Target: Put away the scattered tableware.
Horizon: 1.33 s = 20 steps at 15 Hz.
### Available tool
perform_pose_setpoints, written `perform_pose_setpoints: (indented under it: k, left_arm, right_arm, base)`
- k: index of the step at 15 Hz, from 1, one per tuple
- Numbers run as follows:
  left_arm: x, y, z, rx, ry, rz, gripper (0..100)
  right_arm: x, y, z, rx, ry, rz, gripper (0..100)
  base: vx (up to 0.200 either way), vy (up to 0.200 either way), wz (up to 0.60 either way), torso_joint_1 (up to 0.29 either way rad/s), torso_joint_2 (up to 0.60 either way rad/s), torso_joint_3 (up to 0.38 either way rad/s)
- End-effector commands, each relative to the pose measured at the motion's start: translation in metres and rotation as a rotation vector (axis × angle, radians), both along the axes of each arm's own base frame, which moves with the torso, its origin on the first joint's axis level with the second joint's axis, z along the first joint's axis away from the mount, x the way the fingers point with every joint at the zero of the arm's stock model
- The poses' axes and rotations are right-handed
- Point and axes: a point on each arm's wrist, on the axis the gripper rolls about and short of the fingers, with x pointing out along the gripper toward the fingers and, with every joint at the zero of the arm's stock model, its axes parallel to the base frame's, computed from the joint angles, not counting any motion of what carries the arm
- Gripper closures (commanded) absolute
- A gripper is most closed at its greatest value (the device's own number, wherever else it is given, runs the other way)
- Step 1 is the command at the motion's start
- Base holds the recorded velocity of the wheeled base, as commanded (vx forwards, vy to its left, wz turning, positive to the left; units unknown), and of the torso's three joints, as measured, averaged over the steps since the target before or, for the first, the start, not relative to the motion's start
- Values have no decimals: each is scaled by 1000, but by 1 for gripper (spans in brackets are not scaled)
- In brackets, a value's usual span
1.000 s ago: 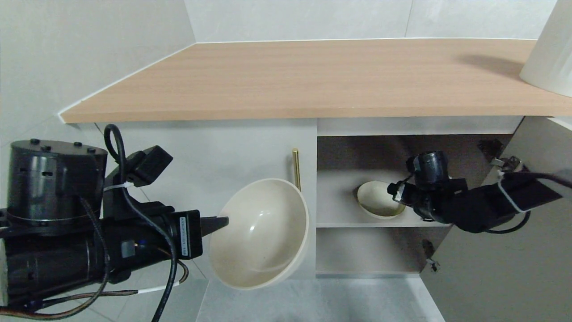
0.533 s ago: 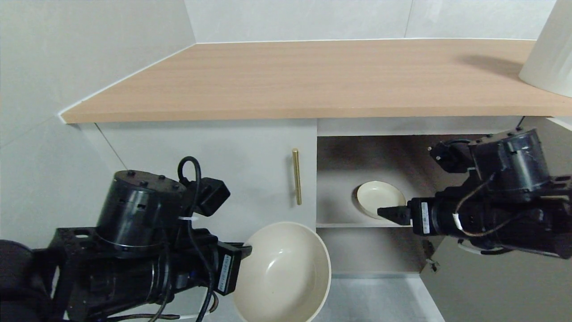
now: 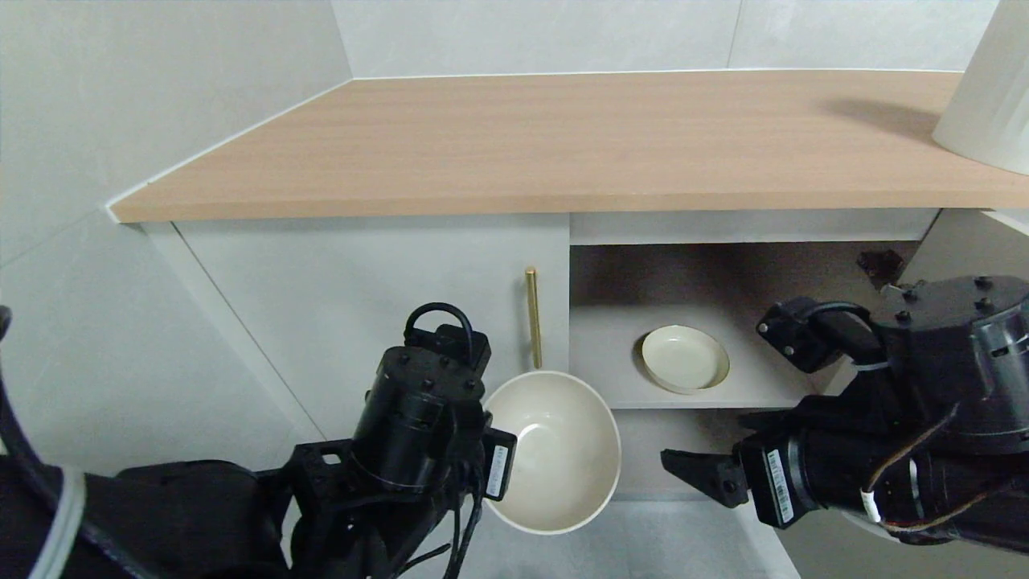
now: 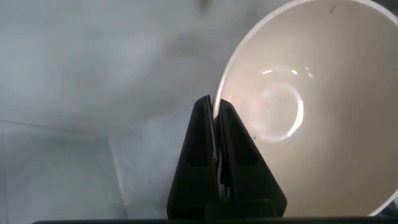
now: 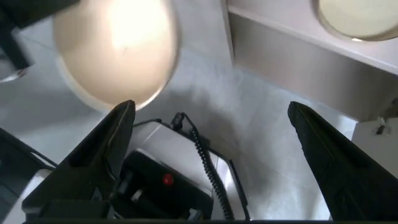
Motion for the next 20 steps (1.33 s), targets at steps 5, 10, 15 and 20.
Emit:
perform_pose_setpoints:
  k: [5,10,15,20]
  left_arm:
    - [-6,-17,-7,-27,-15,-34,100]
    - [-16,-20,1,-64,-21,-66,100]
    - [-20,-21,4,-71,-25,-77,100]
    - [-20,-21,1,-63,-18,-79,100]
  right_arm:
    - [14,23,-29,-47,39,2,0]
    - [25,32,-41,-55,0,-51,0]
    - [26,33,-41,-49,-4,-57,100]
    - [26,34,-43,-54,0,-59,100]
  base:
    - [0,0,0,0,0,0]
    - [0,0,0,0,0,0]
    - [0,0,0,0,0,0]
    - [0,0,0,0,0,0]
